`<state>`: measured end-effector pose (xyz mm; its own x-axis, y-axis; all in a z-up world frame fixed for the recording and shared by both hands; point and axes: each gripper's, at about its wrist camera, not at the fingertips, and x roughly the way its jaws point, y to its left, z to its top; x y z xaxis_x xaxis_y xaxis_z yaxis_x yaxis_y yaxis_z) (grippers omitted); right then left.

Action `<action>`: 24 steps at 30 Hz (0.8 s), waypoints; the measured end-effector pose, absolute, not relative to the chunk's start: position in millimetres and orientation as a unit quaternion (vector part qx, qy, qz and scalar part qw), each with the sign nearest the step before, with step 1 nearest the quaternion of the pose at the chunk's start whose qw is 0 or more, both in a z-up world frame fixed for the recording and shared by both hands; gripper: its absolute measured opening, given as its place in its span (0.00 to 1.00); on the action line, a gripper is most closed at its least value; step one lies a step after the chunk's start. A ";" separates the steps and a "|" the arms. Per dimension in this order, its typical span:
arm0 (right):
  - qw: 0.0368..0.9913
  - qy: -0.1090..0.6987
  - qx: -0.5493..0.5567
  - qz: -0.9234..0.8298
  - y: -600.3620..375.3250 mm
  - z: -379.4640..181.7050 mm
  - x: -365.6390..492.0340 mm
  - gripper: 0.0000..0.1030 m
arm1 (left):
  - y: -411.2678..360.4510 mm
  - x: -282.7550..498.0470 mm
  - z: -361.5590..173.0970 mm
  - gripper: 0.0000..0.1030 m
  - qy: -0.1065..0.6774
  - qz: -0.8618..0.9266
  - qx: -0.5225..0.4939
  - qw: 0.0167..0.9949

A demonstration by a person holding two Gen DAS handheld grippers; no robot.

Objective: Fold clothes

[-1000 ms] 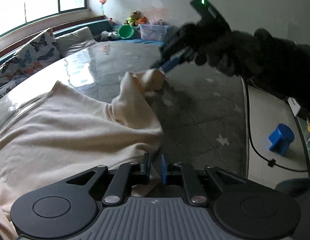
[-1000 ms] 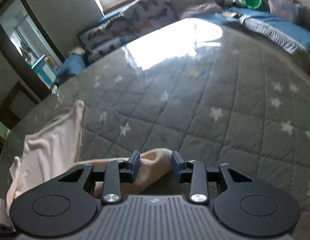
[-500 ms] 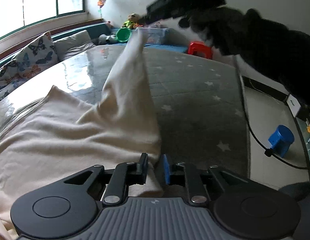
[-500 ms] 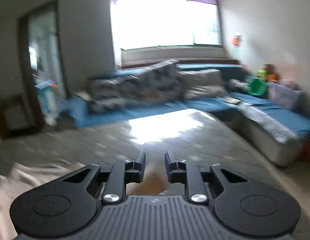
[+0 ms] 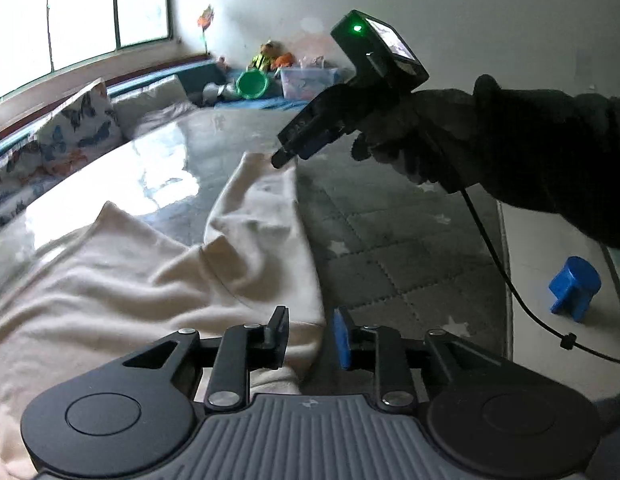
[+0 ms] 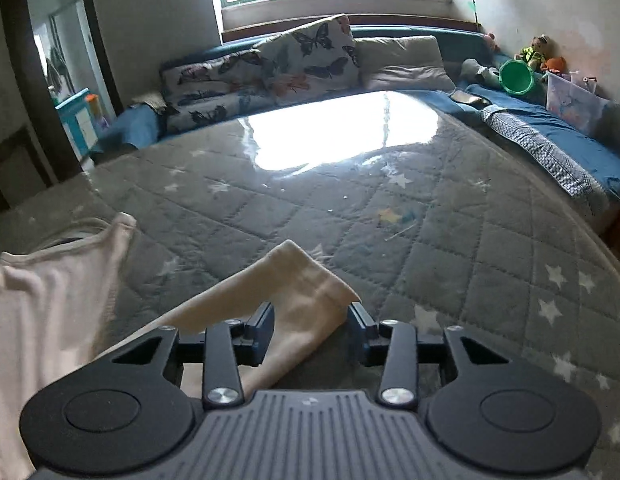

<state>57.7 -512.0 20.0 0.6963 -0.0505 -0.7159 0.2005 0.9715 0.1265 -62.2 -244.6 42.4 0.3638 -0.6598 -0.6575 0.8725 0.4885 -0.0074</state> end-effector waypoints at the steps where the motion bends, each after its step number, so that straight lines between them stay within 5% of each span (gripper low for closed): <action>1: 0.915 0.385 0.099 -0.073 -512.0 15.6 62.2 0.37 | -247.3 -61.3 39.7 0.26 0.310 -0.477 0.173 0.804; 4: 0.920 0.376 0.062 -0.095 -506.0 12.7 69.0 0.28 | -252.8 -65.6 31.2 0.26 0.320 -0.491 0.178 0.791; 16: 0.934 0.352 0.001 -0.067 -475.3 24.4 48.8 0.30 | -211.8 -56.8 61.7 0.26 0.300 -0.492 0.131 0.807; 24: 0.926 0.376 -0.029 0.012 -434.1 8.7 35.8 0.34 | -106.1 -14.7 91.0 0.28 0.294 -0.289 0.047 0.910</action>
